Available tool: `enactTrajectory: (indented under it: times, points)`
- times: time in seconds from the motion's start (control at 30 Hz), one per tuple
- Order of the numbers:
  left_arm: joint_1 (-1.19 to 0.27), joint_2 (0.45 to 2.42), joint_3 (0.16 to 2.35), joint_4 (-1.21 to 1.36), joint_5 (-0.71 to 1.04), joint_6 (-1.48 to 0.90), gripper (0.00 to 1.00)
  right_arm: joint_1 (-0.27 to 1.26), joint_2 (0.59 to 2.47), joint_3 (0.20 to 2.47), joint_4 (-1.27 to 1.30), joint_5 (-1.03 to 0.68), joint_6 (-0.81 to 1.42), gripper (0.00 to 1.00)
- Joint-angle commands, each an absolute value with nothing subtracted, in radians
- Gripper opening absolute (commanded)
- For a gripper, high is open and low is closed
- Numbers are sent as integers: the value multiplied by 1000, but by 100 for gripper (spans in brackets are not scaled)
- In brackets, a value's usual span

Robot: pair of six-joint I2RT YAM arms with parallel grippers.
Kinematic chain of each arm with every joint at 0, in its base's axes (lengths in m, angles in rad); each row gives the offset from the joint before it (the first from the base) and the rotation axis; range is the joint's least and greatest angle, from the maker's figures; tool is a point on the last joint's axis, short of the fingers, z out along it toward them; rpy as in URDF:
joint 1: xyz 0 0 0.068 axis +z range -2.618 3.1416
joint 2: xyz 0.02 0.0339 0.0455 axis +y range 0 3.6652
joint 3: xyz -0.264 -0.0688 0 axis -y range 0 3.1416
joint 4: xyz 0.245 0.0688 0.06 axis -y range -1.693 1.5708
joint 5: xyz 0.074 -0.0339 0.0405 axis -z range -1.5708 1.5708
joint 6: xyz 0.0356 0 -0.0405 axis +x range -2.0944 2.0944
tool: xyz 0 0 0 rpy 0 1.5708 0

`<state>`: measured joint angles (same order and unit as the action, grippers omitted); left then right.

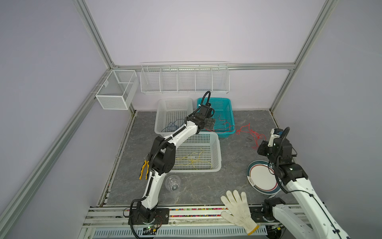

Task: Untangle the cables
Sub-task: 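Release the red wire in the teal basket and draw the left gripper back, then carry the red wire bundle over the teal basket with the right gripper and release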

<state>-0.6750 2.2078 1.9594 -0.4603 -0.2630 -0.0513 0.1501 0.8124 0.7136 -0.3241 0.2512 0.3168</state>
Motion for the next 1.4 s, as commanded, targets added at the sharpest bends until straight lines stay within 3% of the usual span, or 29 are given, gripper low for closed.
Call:
enactTrajectory:
  times: [0.0,0.37,0.53,0.7,1.03,1.37]
  points:
    - [-681,2112,1959,-465,-240,-54,99,143,830,708,-282,224,310,7]
    - [-692,1894,1757,-353,-224,-67,99,143,884,733,-268,196,316,7]
    - [-695,1705,1499,-175,-169,-70,99,144,940,774,-256,117,315,7]
    - [-696,1494,1196,15,-104,-85,99,151,1041,858,-227,-4,317,7]
    - [-696,1281,939,78,-84,-99,99,199,1311,1142,-164,-192,351,7]
    - [-695,1087,763,118,-264,-104,99,282,1564,1331,-61,-195,378,7]
